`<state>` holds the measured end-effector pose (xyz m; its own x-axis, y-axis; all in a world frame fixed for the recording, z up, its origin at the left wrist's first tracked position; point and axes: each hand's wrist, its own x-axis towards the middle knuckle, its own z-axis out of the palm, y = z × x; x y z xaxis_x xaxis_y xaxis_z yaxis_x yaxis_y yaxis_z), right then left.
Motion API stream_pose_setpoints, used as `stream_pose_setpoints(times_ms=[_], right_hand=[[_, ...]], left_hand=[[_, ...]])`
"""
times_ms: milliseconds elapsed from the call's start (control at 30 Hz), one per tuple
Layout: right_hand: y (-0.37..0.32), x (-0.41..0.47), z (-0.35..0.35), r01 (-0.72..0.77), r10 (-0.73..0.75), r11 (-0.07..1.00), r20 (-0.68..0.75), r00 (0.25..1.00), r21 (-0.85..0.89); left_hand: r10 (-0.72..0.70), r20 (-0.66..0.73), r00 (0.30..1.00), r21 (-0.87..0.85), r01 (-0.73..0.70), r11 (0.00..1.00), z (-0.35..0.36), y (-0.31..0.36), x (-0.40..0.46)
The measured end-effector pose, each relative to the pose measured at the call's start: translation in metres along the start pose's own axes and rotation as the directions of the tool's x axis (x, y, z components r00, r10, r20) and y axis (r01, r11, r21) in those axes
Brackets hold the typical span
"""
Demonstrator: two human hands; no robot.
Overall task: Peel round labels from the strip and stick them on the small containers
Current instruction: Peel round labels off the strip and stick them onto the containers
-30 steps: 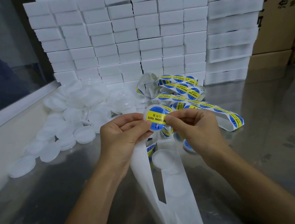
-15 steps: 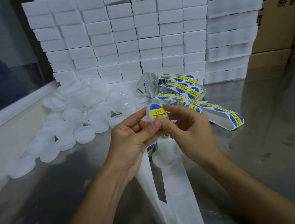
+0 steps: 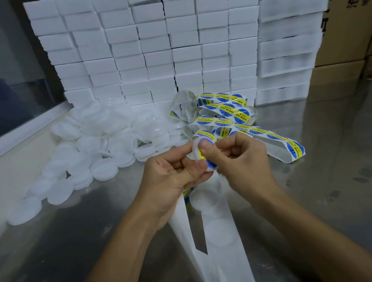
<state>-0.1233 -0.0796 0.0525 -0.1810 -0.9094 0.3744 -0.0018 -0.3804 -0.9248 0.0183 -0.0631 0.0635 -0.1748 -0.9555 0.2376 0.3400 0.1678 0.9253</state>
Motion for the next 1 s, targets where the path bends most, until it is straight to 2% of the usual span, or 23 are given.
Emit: stream_pose_setpoints(times_ms=[133, 300, 500, 633, 700, 800, 1000], right_hand=[[0.001, 0.001, -0.002, 0.039, -0.039, 0.999, -0.018, 0.999, 0.018], [0.002, 0.002, -0.005, 0.049, -0.055, 0.993, -0.053, 0.997, -0.107], [0.001, 0.008, -0.010, 0.087, -0.088, 0.996, 0.068, 0.994, 0.016], [0.002, 0.007, -0.011, 0.150, -0.145, 0.989, 0.220, 0.965, -0.006], [0.002, 0.006, -0.009, 0.136, -0.132, 0.991, 0.258, 0.957, 0.003], [0.003, 0.008, -0.008, 0.082, -0.097, 0.994, 0.226, 0.969, 0.073], [0.006, 0.009, -0.011, 0.107, -0.110, 0.993, 0.055, 0.992, 0.050]], left_hand=[[-0.017, 0.019, 1.000, 0.030, 0.017, 0.999, -0.002, 0.001, 0.000], [0.010, 0.061, 0.998, 0.099, -0.016, 0.995, -0.003, 0.000, 0.000], [0.058, -0.029, 0.998, 0.103, -0.055, 0.993, -0.004, 0.004, 0.001], [0.072, -0.104, 0.992, 0.020, -0.070, 0.997, -0.007, 0.002, 0.003], [0.077, -0.115, 0.990, 0.025, -0.075, 0.997, -0.009, 0.003, 0.004], [0.075, -0.120, 0.990, 0.068, -0.067, 0.995, -0.010, 0.003, 0.003], [0.077, -0.071, 0.995, 0.190, -0.062, 0.980, -0.004, 0.001, 0.000]])
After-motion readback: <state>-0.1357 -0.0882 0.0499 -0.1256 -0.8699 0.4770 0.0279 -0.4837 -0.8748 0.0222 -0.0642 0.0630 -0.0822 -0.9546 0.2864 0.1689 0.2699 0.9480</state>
